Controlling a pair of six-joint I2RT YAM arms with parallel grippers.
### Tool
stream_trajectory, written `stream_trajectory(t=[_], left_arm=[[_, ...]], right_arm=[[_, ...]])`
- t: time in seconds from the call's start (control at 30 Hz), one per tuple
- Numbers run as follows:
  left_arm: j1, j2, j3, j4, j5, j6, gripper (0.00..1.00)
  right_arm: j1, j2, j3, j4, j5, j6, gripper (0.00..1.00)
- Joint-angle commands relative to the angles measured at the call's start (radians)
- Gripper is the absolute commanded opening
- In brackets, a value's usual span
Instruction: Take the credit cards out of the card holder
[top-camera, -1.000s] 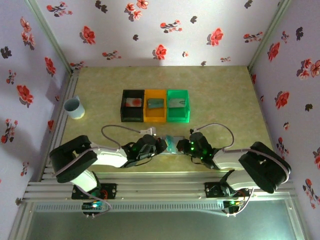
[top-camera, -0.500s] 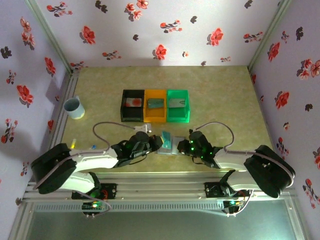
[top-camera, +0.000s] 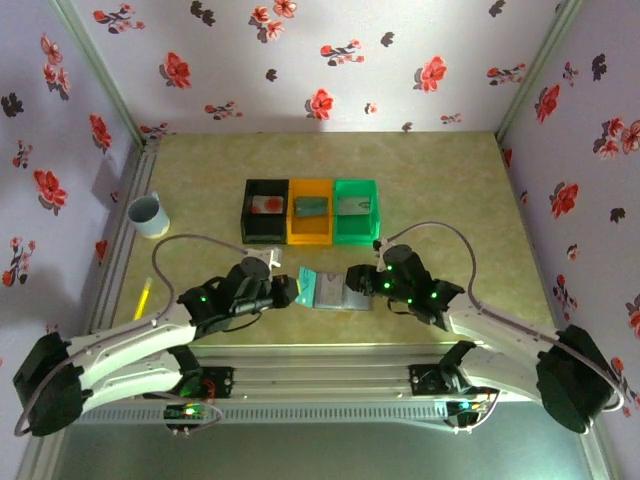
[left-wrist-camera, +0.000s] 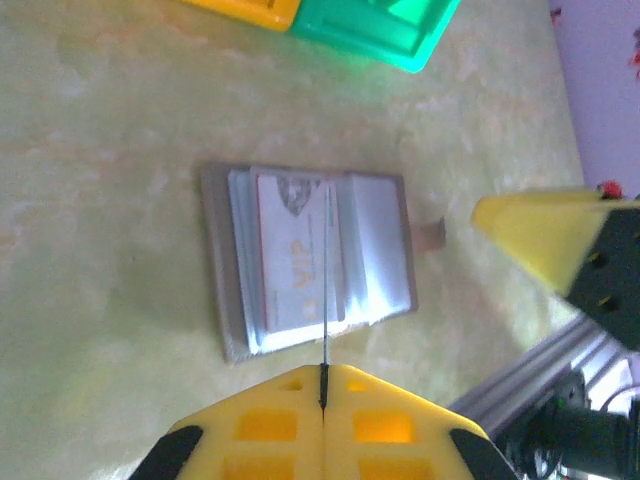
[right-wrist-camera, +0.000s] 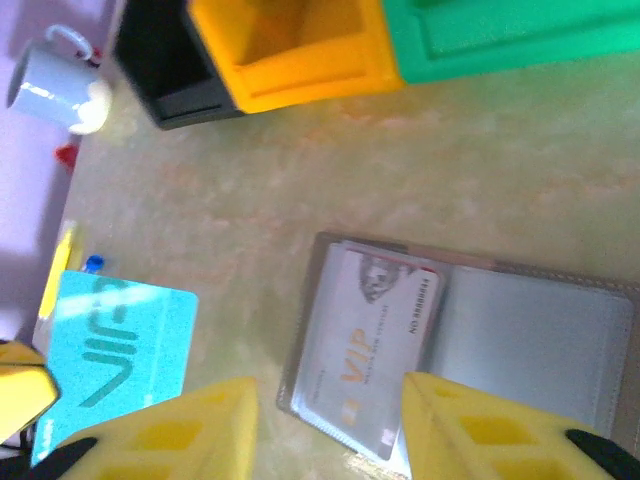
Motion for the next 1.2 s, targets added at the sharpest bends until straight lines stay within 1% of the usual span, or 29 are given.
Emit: stream_trajectory(t=[0.0, 0.13, 0.27, 0.37, 0.47, 0.63, 0.93, 1.17], left_arm=[[0.023, -0.047, 0.06, -0.214, 0.125, 0.135, 0.0], [0.035, -0.043, 0.112, -0.318, 0.234, 0.221, 0.0], [0.037, -0.007, 0.163, -0.369, 0.316, 0.279, 0.0], [0.038, 0.034, 0.194, -0.384, 0.357, 0.31, 0.0], [0.04, 0.065, 0.217, -0.381, 0.394, 0.334, 0.0], [0.045, 0.08, 0.243, -0.371, 0.437, 0.364, 0.0], [0.057, 0.075, 0.256, -0.366, 0.497, 0.39, 0.0], [0.06, 0.072, 0.265, -0.381, 0.512, 0.415, 0.0]], right_arm=[[-0.006, -0.055, 0.044, -0.109, -0.049, -0.111, 0.46], [-0.007, -0.093, 0.026, -0.017, -0.185, -0.137, 0.53], [-0.005, -0.078, -0.011, 0.122, -0.341, -0.128, 0.56], [-0.001, -0.059, -0.046, 0.218, -0.421, -0.123, 0.57], [0.012, -0.037, -0.061, 0.272, -0.478, -0.132, 0.59], [0.036, 0.004, -0.072, 0.275, -0.497, -0.176, 0.59], [0.087, 0.083, -0.09, 0.35, -0.515, -0.182, 0.59], [0.108, 0.086, -0.108, 0.396, -0.528, -0.18, 0.55]])
